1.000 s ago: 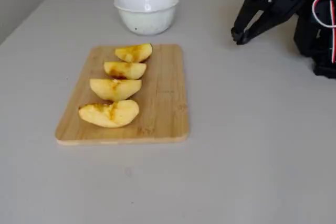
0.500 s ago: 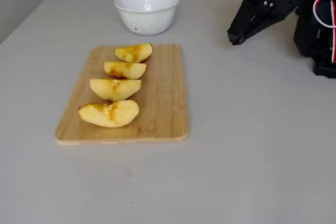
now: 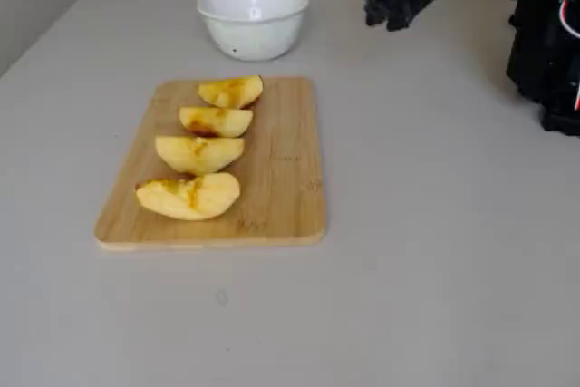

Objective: Pick up the third from the right apple slice from the cutting board and place it into the bowl

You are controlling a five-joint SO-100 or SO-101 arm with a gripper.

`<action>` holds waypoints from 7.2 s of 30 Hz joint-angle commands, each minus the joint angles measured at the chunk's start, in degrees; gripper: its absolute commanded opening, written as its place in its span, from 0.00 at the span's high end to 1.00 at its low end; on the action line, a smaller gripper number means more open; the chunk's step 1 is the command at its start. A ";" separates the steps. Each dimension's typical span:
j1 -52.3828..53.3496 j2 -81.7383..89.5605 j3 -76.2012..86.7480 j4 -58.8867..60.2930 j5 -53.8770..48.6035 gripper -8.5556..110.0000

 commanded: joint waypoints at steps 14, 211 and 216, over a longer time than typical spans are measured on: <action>-2.46 -63.28 -63.98 12.13 -0.09 0.68; 23.82 48.78 46.49 -8.26 33.84 0.93; 24.08 48.78 46.49 -8.26 33.93 0.92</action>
